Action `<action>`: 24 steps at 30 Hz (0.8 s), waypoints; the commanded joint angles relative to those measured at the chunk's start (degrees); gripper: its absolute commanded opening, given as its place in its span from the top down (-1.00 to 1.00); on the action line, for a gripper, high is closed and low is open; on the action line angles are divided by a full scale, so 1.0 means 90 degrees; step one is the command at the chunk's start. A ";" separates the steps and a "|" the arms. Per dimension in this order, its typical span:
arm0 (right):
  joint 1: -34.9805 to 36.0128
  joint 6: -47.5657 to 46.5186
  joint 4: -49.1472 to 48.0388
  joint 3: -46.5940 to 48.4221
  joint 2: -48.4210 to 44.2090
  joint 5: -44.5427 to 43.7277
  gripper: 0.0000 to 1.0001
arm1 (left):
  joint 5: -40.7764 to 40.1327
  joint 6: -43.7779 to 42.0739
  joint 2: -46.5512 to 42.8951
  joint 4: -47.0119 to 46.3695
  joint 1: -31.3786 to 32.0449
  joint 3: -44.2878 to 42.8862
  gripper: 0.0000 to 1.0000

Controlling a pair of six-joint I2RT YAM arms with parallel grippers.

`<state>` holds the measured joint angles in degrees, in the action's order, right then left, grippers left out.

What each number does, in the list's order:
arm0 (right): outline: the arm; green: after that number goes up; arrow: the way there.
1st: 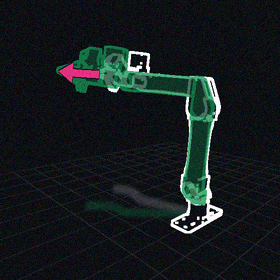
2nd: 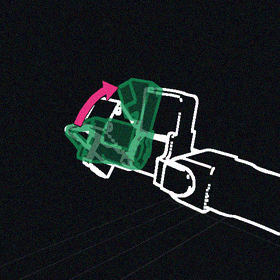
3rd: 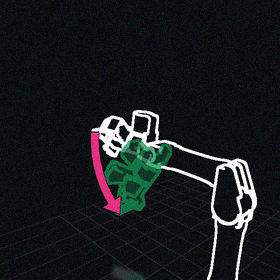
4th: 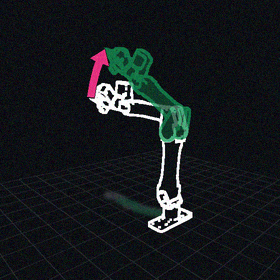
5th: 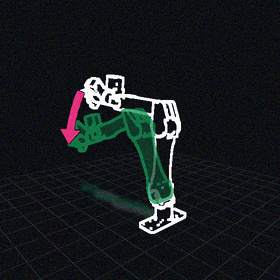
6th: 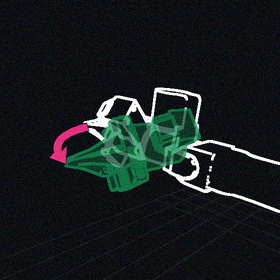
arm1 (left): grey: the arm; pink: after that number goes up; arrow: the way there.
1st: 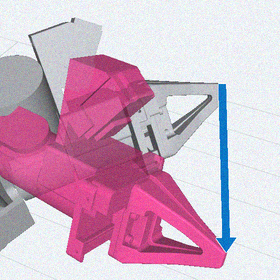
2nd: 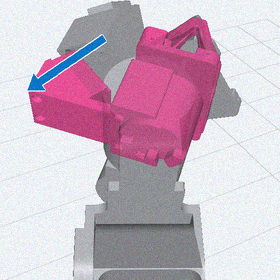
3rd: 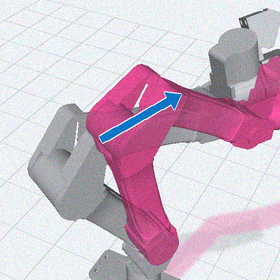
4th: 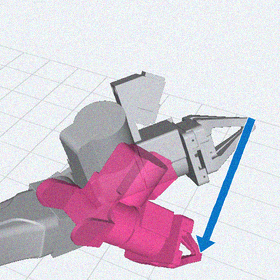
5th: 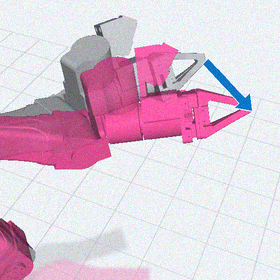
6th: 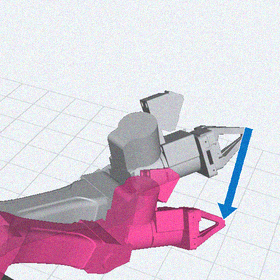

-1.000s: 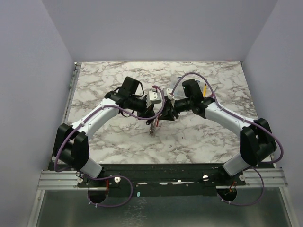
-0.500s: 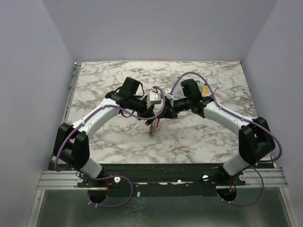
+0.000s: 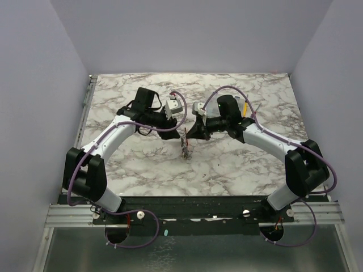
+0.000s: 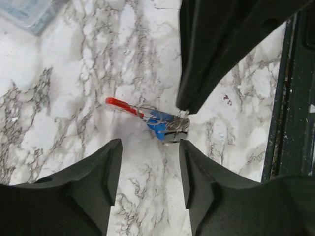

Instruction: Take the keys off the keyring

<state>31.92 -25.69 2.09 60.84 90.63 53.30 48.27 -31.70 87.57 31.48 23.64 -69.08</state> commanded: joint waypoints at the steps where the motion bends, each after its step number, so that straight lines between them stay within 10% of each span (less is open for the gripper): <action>1: 0.0047 0.0514 -0.0941 -0.0263 -0.0158 -0.0172 0.99 | 0.0478 0.0548 -0.0121 -0.0558 -0.0205 0.0323 -0.19; 9: 0.0047 0.0960 -0.1676 -0.0491 -0.0148 -0.0126 0.99 | 0.0739 0.0728 -0.0198 -0.1108 -0.0205 0.0708 0.00; 20: 0.0046 0.1161 -0.2043 -0.0670 -0.0216 -0.0020 0.99 | 0.0832 0.1039 -0.0027 -0.1334 -0.0206 0.0869 0.98; 24: 0.0047 0.1388 -0.2450 -0.0800 -0.0203 0.0018 0.99 | 0.0924 0.1177 0.0196 -0.1331 -0.0205 0.0888 1.00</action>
<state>31.92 -15.84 -14.24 54.85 90.32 52.80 53.15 -22.79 87.66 21.04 21.65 -61.84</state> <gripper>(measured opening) 0.014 0.017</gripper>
